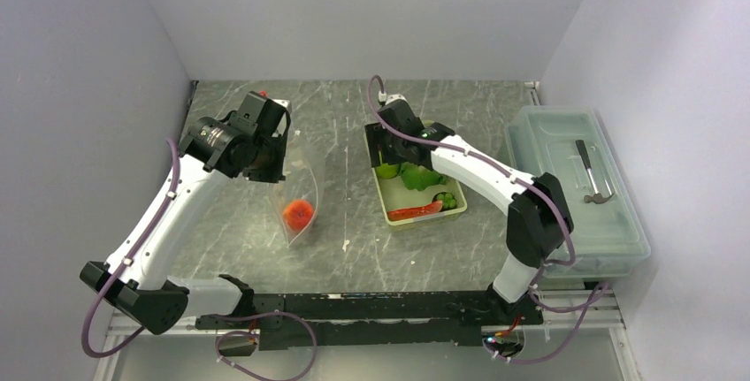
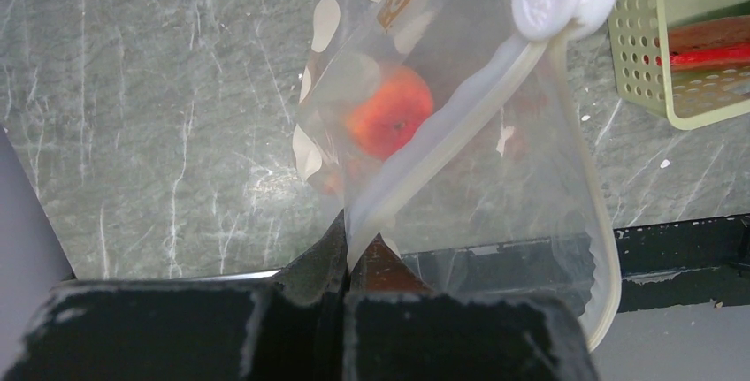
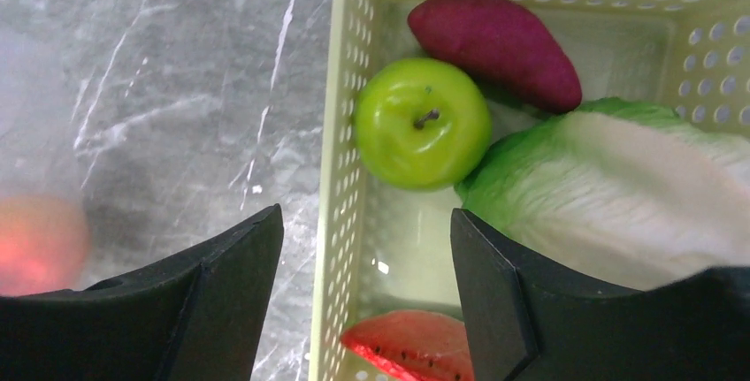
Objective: Place the food in the zip-top bag and seal the zipper
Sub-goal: Pick up the fake fruit from the bin.
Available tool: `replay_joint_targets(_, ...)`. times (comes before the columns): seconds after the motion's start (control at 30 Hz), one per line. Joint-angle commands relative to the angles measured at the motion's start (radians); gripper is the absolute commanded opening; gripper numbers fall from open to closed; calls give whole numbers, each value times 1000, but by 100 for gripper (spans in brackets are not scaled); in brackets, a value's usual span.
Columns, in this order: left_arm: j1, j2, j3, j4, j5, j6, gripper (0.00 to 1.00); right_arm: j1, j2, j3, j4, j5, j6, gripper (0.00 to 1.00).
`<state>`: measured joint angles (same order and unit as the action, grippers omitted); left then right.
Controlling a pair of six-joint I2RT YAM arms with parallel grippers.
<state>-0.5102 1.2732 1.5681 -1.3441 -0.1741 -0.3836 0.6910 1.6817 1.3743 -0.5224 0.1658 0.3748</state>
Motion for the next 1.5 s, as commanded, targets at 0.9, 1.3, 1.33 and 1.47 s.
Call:
replay_joint_targets(0.9, -3, -24, -6, 3, -44, -2, 0, -88, 262, 176, -31, 16, -49, 76)
replay_joint_targets(1.3, -4, -28, -7, -3, -44, -9, 0, -90, 299, 144, -16, -15, -42, 75)
replay_joint_targets(1.33, -4, -28, -7, -3, -43, -10, 0, -90, 302, 141, -17, -13, -42, 75)
replay_joint_targets(1.47, -4, -30, -8, -3, -38, -13, 0, -90, 326, 153, -41, -4, -43, 77)
